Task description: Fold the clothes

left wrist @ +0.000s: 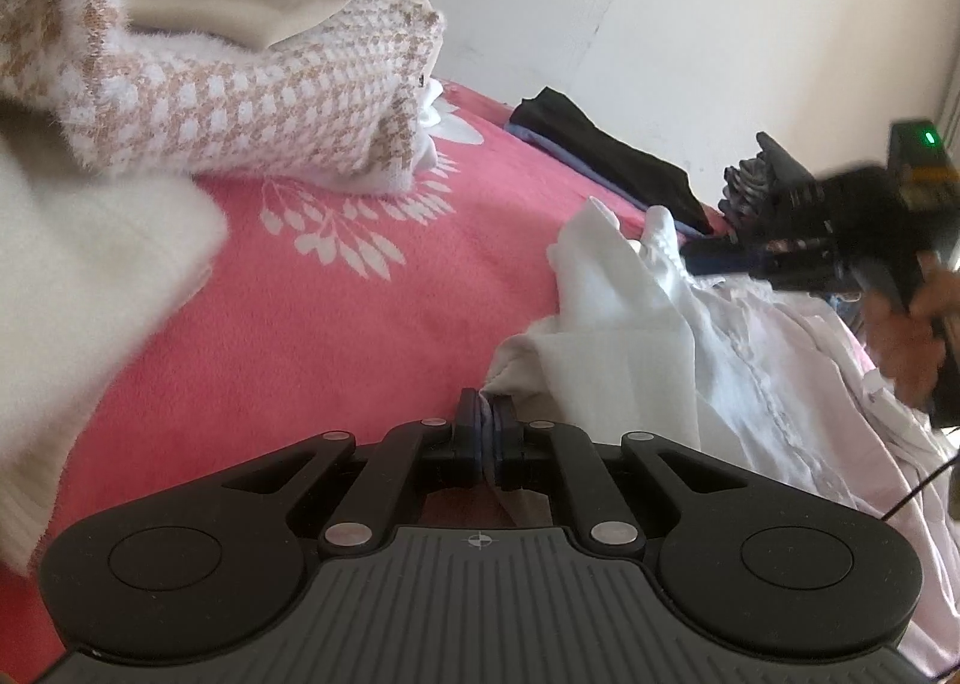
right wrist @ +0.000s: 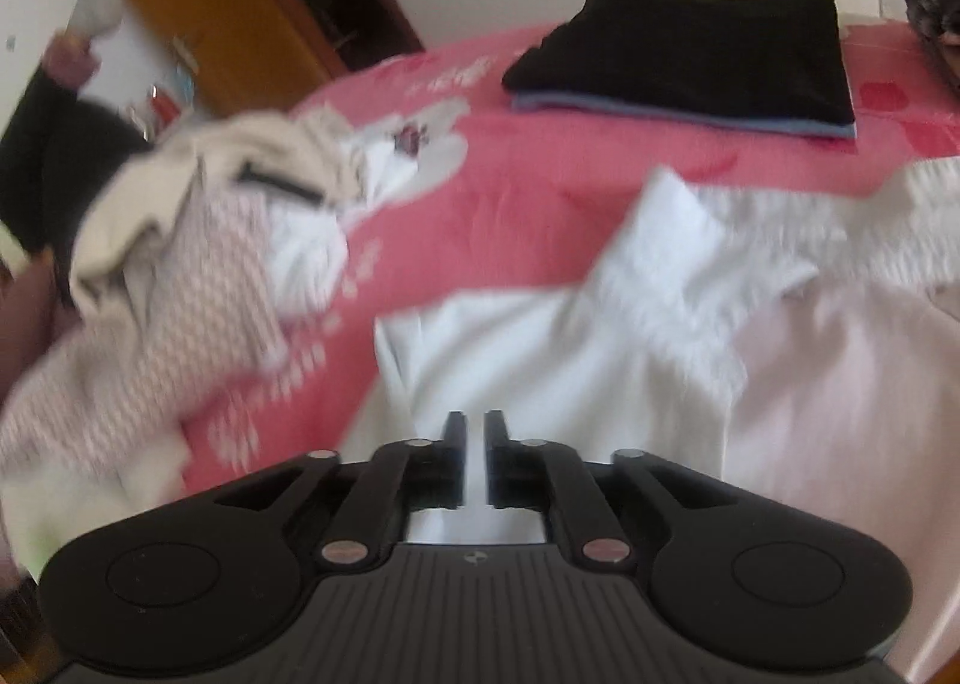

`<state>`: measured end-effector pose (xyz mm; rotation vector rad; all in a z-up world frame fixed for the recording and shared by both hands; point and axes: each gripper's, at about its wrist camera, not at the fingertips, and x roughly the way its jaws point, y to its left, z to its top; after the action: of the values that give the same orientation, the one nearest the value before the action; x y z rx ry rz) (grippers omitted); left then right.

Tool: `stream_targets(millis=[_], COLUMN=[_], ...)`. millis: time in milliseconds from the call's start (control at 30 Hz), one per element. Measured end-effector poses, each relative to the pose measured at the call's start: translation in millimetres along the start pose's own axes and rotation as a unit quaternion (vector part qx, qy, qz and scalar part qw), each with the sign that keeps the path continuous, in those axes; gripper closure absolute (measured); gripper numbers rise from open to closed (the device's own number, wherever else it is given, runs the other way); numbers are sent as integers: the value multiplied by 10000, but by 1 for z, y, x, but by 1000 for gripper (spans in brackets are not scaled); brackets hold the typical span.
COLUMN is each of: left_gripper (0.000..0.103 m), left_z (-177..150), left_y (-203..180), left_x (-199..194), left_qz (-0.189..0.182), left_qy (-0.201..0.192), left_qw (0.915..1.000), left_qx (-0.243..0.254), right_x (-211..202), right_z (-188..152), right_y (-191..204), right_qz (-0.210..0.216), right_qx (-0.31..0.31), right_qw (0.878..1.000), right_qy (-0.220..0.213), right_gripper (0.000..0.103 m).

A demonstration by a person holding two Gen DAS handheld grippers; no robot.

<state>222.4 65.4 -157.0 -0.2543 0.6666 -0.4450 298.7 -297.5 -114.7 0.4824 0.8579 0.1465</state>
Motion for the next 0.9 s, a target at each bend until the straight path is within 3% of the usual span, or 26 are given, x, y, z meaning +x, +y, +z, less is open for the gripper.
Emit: stream_targets(millis=[167, 333, 400, 433, 467, 667, 800, 900], left_gripper=[97, 97, 96, 96, 96, 96, 96, 97], left_z=[-1, -2, -2, -3, -3, -3, -2, -2], left_y=[2, 2, 3, 3, 2, 2, 4, 6], left_x=[0, 0, 0, 0, 0, -1, -4, -8], left_qz=[0, -2, 14, 30, 46, 79, 83, 57], left_qy=[-15, -41, -63, -74, -85, -94, -112, -157], left_qw=[10000, 10000, 9999, 9999, 9999, 9999, 9997, 9995], left_qx=[-63, -75, -95, -95, -93, -102, -219, -279], right_x=[23, 57, 69, 72, 75, 92, 96, 85], right_z=[27, 37, 36, 36, 36, 34, 32, 32], right_y=[7, 14, 12, 10, 7, -10, -28, -39], right_qz=[317, 506, 523, 532, 546, 617, 942, 1028], right_qx=[196, 363, 467, 517, 586, 1009, 1654, 2009], right_qw=[9992, 9959, 9949, 9951, 9950, 9924, 9811, 9740], right_qy=[137, 659, 725, 655, 595, 341, 336, 213], right_gripper=[55, 56, 74, 95, 97, 97, 94, 80])
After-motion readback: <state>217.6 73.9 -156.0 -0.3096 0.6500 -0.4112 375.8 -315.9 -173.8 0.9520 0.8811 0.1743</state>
